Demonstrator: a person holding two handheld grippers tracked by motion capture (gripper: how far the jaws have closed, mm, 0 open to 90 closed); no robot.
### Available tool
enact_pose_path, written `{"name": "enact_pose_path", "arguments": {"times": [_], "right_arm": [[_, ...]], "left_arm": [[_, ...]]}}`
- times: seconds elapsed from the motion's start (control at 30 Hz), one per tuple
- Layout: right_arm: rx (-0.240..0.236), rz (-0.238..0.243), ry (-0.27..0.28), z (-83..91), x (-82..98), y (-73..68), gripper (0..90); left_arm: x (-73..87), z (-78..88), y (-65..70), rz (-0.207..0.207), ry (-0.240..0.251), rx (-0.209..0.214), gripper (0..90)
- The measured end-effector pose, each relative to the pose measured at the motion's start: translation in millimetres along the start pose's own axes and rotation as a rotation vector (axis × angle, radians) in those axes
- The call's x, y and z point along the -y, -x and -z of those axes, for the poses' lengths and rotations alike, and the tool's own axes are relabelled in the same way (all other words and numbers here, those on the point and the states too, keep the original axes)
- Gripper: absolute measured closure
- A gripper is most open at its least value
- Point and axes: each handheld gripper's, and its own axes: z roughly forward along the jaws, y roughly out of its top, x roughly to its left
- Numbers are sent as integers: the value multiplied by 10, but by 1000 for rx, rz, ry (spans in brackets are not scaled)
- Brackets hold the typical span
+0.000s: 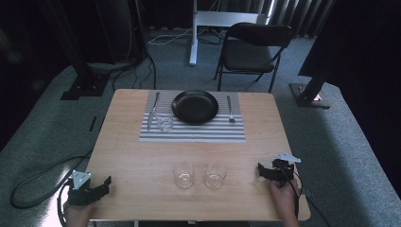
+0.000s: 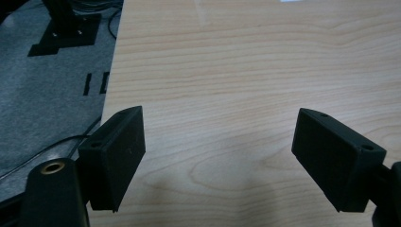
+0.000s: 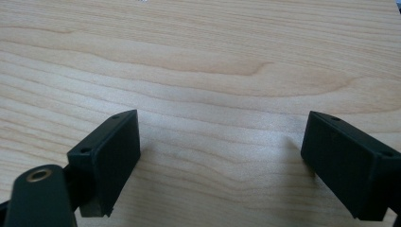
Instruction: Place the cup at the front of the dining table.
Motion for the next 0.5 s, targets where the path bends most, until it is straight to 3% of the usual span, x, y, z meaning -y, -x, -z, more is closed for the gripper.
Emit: {"name": "enact_pose_path", "arguments": {"times": [0.17, 0.33, 0.4, 0.5], "right_arm": [[0, -1, 0, 0, 0, -1, 121], [0, -1, 0, 0, 0, -1, 121], [0, -1, 0, 0, 0, -1, 121], [0, -1, 0, 0, 0, -1, 121]], "left_arm": [[58, 21, -66, 41, -24, 30, 188], [121, 65, -152, 71, -28, 20, 187], [134, 91, -192, 104, -15, 28, 188], [157, 108, -209, 104, -22, 22, 187]]}}
